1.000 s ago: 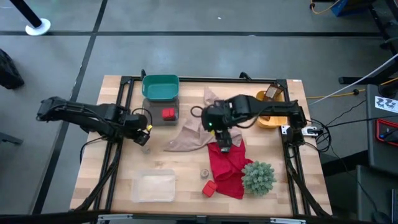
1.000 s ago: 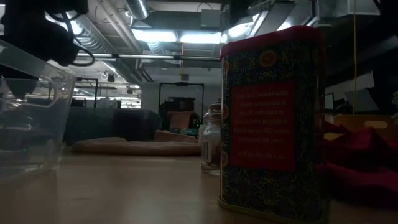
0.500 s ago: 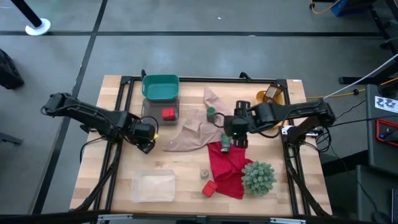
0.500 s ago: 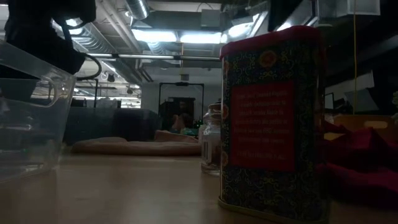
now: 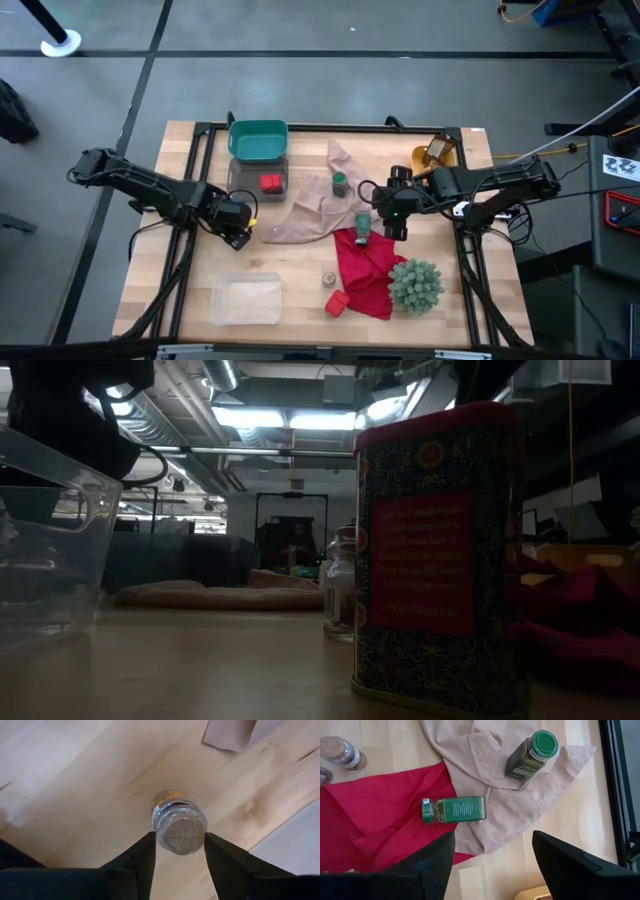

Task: Sort spices by type
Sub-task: Put the left brown seasoning bottle into the transparent bin

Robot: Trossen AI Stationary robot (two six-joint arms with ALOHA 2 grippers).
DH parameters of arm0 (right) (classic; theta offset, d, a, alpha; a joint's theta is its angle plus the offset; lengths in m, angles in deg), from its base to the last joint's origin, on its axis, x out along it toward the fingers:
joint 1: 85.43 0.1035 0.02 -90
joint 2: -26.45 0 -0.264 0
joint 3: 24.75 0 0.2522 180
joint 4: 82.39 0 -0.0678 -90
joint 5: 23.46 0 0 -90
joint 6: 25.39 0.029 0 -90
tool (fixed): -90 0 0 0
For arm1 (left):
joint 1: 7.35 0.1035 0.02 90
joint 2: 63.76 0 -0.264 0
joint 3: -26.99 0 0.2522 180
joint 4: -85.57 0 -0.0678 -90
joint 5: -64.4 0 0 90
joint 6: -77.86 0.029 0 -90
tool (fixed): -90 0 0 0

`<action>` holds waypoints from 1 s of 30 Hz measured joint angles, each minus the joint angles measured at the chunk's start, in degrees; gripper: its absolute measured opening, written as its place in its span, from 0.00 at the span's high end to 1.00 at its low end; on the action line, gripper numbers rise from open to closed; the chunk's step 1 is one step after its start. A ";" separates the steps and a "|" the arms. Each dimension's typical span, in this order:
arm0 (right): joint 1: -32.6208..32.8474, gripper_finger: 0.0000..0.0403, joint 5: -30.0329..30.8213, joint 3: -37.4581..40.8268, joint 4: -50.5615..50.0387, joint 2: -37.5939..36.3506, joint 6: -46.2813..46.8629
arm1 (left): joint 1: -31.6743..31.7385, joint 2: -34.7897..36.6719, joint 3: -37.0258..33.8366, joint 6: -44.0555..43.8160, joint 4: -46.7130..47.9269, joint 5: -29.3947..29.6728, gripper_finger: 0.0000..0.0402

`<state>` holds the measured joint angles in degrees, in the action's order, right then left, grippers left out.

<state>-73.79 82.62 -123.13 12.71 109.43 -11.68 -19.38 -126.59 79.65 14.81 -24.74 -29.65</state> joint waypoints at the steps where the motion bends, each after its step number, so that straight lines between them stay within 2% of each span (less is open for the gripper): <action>1: 0.00 0.34 -0.23 0.00 0.29 0.00 -0.02 | 0.00 -0.04 0.00 -0.19 0.00 0.09 0.62; 10: 0.00 0.34 -0.25 0.00 0.37 0.02 -0.44 | 0.00 -3.52 0.24 -4.02 -0.04 0.15 0.62; 19: -0.04 0.34 -0.27 0.00 0.25 0.02 -0.50 | 0.09 -4.04 0.17 0.62 -0.09 0.15 0.62; 24: -0.04 0.34 -0.29 0.00 0.25 0.04 -0.55 | 0.08 -4.13 0.29 1.80 0.00 -1.90 0.62; 30: -0.02 0.34 -0.29 0.00 0.27 0.04 -0.55 | 0.04 -4.15 0.48 -0.64 -0.24 -2.41 0.62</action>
<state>-73.81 82.33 -123.13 12.98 109.47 -12.22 -19.34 -130.74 80.13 14.17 -24.98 -32.06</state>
